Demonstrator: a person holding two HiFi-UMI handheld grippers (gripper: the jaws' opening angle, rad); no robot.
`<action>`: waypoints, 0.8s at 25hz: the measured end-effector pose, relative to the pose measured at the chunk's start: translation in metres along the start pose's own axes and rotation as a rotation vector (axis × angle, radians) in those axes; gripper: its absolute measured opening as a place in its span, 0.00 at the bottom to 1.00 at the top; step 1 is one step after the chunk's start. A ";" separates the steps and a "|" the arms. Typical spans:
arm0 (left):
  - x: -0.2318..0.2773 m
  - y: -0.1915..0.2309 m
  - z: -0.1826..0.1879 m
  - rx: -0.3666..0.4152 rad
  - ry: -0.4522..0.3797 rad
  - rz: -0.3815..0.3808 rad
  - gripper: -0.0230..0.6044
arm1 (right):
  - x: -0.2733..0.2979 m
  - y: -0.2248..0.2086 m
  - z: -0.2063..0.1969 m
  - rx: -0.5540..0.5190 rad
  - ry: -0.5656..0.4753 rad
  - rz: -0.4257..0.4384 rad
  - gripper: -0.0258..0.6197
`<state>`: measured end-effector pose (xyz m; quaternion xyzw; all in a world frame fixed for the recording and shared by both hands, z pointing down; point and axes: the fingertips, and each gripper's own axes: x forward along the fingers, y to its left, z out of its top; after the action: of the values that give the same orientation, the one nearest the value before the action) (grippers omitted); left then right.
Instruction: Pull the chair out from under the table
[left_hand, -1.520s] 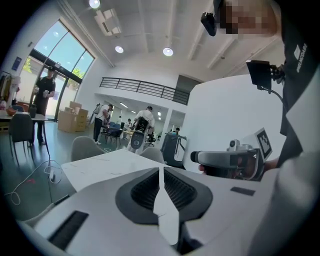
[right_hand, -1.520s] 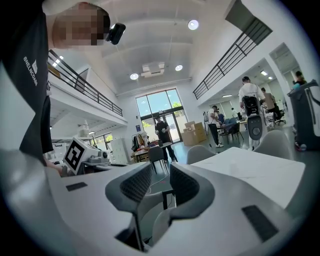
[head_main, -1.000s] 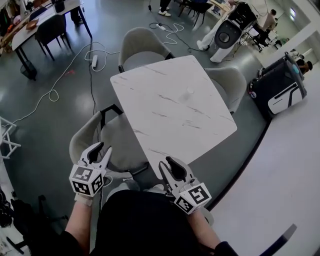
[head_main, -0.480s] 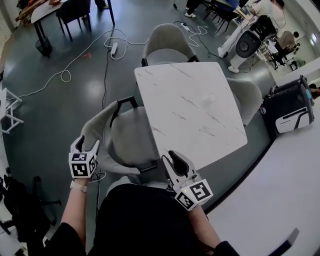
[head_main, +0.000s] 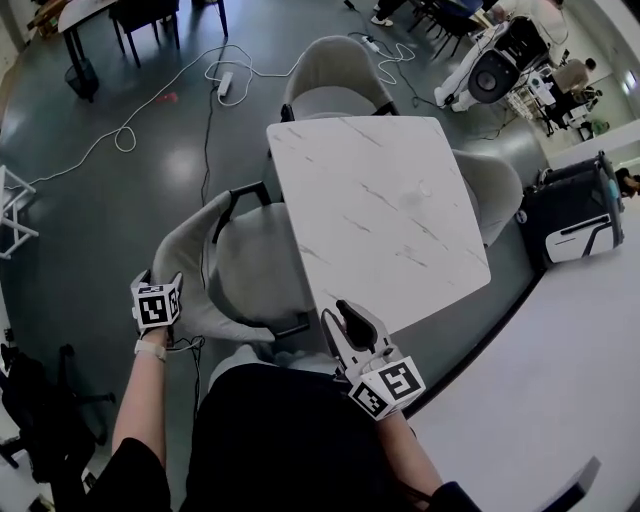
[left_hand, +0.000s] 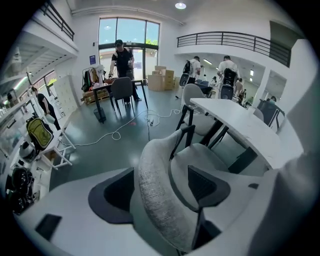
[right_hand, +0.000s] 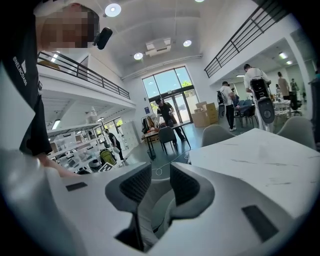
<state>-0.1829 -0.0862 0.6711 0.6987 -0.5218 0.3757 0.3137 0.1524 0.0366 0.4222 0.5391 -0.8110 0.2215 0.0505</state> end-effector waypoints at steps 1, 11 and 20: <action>0.007 0.002 -0.005 -0.003 0.019 0.001 0.55 | -0.001 -0.001 -0.001 0.004 0.004 -0.005 0.20; 0.049 0.006 -0.033 0.013 0.170 -0.039 0.51 | -0.010 -0.001 -0.006 -0.003 0.010 -0.080 0.20; 0.062 0.005 -0.050 -0.042 0.303 -0.102 0.33 | -0.014 0.002 -0.017 0.008 0.030 -0.094 0.20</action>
<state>-0.1865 -0.0772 0.7503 0.6527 -0.4402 0.4495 0.4220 0.1538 0.0562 0.4322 0.5733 -0.7832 0.2302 0.0710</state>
